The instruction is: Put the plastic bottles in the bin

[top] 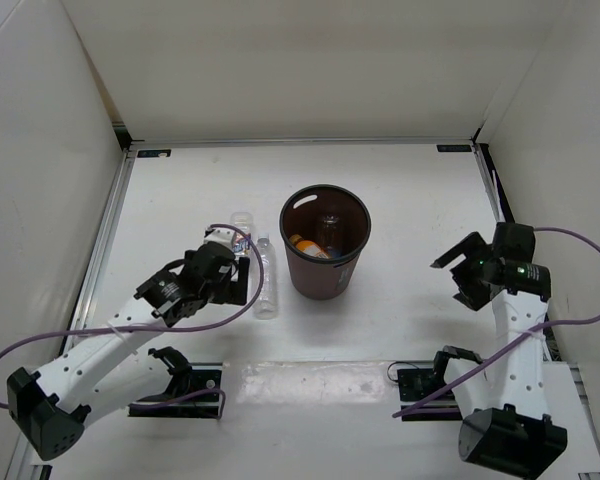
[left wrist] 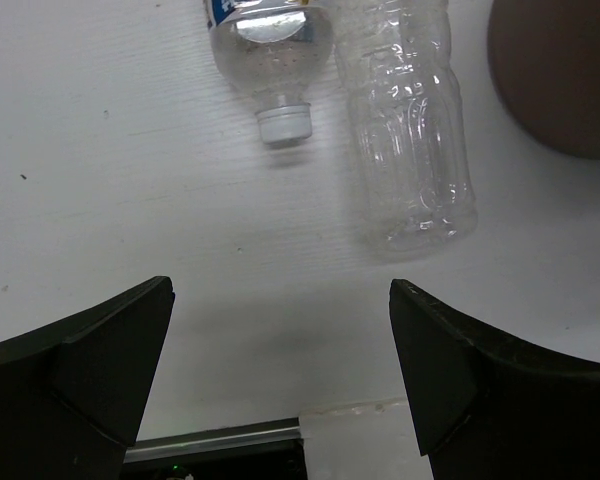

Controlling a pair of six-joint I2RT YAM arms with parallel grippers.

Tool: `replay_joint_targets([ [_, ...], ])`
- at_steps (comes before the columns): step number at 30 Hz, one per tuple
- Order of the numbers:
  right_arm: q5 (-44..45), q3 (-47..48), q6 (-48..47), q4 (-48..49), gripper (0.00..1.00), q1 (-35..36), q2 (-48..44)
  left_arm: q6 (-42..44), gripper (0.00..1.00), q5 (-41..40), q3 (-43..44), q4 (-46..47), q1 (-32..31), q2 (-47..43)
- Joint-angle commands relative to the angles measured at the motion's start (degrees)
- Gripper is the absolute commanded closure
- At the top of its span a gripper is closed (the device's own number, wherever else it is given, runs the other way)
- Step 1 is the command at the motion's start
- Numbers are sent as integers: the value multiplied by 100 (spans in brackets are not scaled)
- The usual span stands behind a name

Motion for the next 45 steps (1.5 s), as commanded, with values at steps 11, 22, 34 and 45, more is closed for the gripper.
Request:
replay_joint_targets([
  [11, 1281, 145, -943, 263, 10, 679, 393, 23, 0, 1061, 521, 767, 241, 1125],
  [22, 2036, 358, -1769, 527, 10, 1923, 631, -328, 0, 1677, 609, 1259, 566, 1952],
  [34, 2238, 524, -2341, 869, 10, 3082, 710, -627, 0, 1749, 1215, 1454, 557, 2813],
  [45, 2352, 604, -2763, 931, 10, 3706, 657, -821, 0, 1598, 1435, 1374, 566, 3507],
])
